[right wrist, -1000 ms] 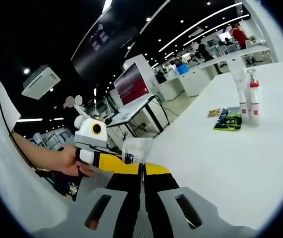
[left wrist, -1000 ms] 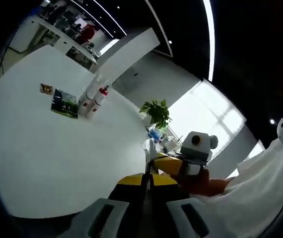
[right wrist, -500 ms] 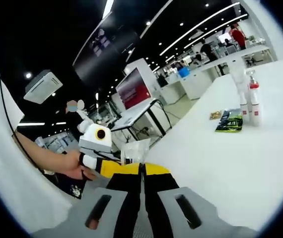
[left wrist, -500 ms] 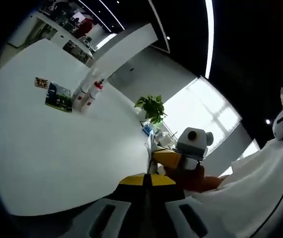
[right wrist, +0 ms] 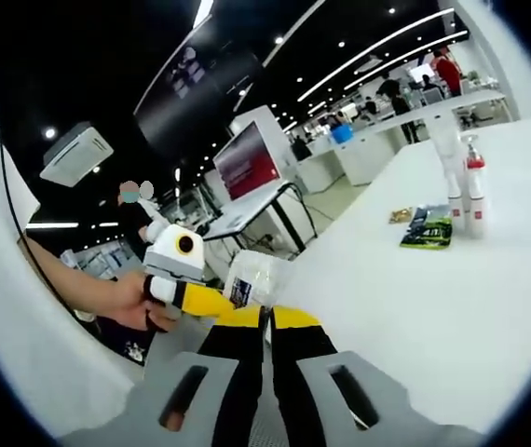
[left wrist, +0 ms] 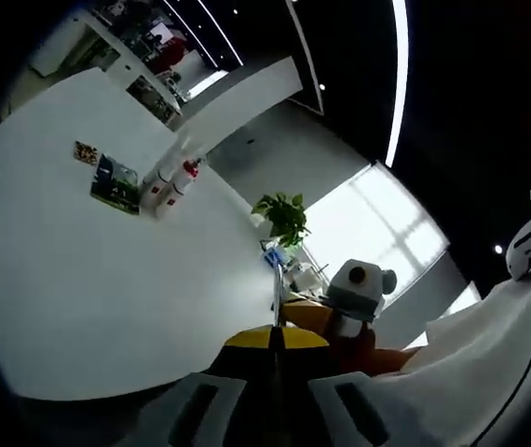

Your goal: Arrange the skincare products in the storage area until every visible bottle or jar stands upright without overlapping.

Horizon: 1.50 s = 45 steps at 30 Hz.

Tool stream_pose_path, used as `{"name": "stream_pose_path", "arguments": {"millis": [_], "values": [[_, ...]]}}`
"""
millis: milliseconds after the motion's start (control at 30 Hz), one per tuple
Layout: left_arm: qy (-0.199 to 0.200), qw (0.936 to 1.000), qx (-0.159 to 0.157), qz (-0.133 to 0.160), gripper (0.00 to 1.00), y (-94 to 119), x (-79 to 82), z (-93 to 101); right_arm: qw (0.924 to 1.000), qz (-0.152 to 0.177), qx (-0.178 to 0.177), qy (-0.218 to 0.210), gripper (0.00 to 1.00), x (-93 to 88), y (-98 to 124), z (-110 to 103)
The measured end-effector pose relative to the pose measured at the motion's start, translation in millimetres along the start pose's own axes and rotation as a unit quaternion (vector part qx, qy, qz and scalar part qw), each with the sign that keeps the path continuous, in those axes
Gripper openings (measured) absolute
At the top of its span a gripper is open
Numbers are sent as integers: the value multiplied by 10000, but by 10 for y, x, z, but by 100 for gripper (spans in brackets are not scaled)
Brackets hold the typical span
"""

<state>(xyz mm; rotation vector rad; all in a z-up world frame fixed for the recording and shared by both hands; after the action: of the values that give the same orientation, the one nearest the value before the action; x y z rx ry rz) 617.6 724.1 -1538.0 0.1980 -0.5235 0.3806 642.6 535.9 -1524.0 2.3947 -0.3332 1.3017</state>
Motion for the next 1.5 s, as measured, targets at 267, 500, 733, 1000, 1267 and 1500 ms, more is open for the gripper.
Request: {"name": "stream_pose_path", "arguments": {"millis": [267, 500, 733, 1000, 1267, 1500], "values": [[-87, 9999, 39, 77, 0, 3, 13, -37, 9999, -71, -94, 35, 4, -18, -10, 21], [30, 9996, 81, 257, 0, 23, 34, -35, 9997, -140, -85, 195, 4, -39, -25, -7], [108, 9989, 89, 450, 1, 54, 72, -38, 9983, -291, -75, 498, 6, -77, -60, -41], [268, 9975, 35, 655, 1, 57, 101, -22, 9901, -822, 15, 1136, 6, -196, -121, -109], [269, 9963, 89, 807, 1, 103, 135, -37, 9768, -1335, -369, 1631, 6, -297, -107, -97], [117, 9965, 283, 781, 1, 100, 138, -80, 9790, -1288, -869, 1319, 11, -170, -34, 119]]}}
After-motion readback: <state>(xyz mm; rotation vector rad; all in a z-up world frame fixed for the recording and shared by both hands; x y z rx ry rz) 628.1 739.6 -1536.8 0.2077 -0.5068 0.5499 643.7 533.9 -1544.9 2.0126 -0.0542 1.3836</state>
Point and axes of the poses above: the point that each gripper's makers call its tool centre point, and the gripper's own axes: y roughly backward along the fingers, z roughly to its right, x roughly out of its top, the point moved 9 cm from there along y, roughly backward along the fingers, and after that the axes turned 2 degrees about -x, right-handed, at the moved point
